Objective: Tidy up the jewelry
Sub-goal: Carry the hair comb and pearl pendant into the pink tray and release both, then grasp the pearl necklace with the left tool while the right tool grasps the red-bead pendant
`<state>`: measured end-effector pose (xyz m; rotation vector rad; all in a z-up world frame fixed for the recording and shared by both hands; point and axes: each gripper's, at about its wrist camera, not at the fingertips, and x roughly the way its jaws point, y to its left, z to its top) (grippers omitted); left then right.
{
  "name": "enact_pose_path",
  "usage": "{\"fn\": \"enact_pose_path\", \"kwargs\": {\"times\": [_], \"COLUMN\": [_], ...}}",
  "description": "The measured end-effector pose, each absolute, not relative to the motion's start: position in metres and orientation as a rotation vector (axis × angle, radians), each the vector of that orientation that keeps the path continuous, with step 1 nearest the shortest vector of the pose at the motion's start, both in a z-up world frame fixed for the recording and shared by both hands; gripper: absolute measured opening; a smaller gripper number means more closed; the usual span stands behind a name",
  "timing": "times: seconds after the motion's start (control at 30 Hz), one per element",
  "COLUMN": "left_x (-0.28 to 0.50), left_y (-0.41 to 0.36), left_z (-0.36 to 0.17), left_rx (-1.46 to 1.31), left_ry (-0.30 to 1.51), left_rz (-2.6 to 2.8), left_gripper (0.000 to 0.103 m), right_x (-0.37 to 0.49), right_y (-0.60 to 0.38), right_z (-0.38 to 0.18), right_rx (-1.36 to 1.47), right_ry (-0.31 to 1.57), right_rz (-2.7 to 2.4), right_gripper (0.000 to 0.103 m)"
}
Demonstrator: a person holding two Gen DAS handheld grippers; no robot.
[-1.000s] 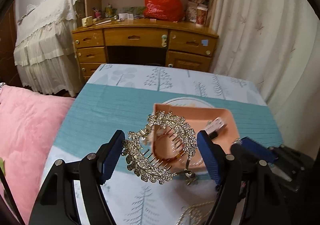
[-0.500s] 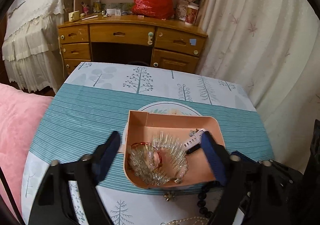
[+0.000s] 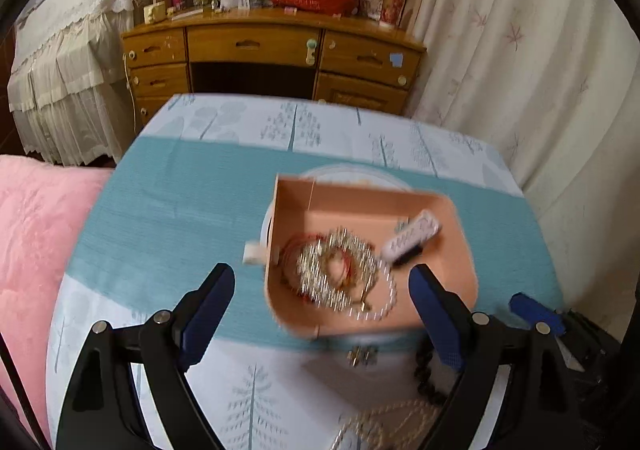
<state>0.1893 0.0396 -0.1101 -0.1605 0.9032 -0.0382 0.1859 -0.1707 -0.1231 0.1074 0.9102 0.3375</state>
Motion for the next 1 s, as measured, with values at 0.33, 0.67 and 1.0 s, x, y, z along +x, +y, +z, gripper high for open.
{"fn": "enact_pose_path", "kwargs": {"times": [0.33,0.67,1.0], "left_x": [0.139,0.100,0.098], "left_y": [0.040,0.020,-0.011], "left_z": [-0.141,-0.160,-0.171], "left_rx": [-0.075,0.019,0.187], "left_ry": [1.040,1.100,1.088], "left_rz": [-0.033,-0.129,-0.202], "left_gripper": [0.088,0.088,0.084], "right_x": [0.155,0.132,0.084], "right_y": [-0.185,-0.182,-0.161], "right_z": [-0.140,-0.160,-0.166], "right_rx": [0.137,0.112,-0.129], "right_ry": [0.997,1.106,1.033], "right_rz": [0.305,0.318,0.476], "right_gripper": [0.074,0.074,0.074]}}
